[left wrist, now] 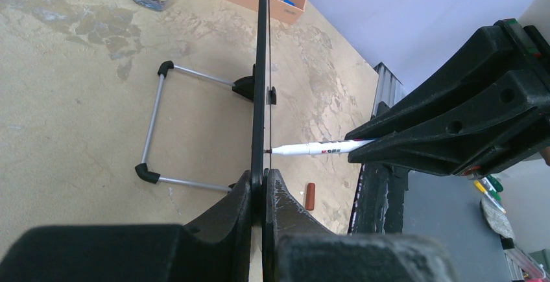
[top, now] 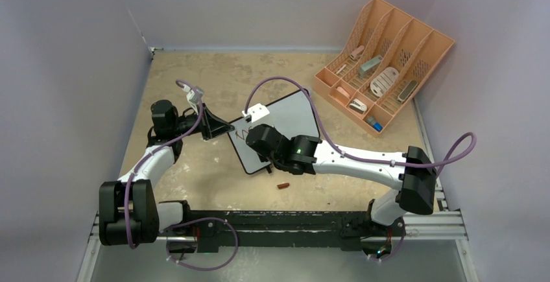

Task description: Write a sentence on the whiteboard

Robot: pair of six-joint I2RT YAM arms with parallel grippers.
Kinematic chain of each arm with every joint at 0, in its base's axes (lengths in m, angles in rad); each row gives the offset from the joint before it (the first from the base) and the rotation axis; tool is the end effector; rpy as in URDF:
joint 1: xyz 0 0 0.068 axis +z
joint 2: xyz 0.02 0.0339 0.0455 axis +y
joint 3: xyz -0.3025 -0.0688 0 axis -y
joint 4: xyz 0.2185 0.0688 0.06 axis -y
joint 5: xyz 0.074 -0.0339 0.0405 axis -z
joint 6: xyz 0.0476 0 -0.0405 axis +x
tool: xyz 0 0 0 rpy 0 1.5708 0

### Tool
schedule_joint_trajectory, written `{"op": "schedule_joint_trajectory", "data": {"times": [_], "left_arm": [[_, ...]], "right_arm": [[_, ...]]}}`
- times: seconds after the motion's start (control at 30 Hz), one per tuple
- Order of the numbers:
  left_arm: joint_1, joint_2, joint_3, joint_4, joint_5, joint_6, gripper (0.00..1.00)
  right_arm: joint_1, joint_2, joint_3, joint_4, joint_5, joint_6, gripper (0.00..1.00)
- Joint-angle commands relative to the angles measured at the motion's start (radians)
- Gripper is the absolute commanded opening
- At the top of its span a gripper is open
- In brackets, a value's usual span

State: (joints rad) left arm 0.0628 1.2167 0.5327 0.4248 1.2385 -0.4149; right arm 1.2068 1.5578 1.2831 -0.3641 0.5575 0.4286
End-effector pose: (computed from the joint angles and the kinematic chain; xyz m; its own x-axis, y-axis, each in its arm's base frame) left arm 0.2113 -0.0318 0.2827 -0.5934 -0.1691 -0.7869 0.7127 0.3439 -0.6114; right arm 0.1426 0.3036 0.3463 -0.4598 -0.2163 -0.8613 -0.4955 0.8673 0.0467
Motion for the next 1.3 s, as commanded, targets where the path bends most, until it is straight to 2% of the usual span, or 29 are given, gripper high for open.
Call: {"op": "schedule_joint_trajectory", "data": {"times": [0.0,0.5,1.27], "left_arm": [[-0.021,-0.022,0.018,-0.011,0.044,0.038,0.00],[-0.022,-0.022,0.018,-0.012,0.042,0.040,0.00],[-0.021,-0.014,0.021,-0.017,0.042,0.044,0.00]], "right_arm": [[-0.007,-0.024,-0.017,-0.012,0.043,0.017,0.00],[-0.007,-0.116,-0.023,0.002,0.033,0.009,0.00],[-0.035,-0.127,-0.045,0.065,0.079,0.003,0.00]]}}
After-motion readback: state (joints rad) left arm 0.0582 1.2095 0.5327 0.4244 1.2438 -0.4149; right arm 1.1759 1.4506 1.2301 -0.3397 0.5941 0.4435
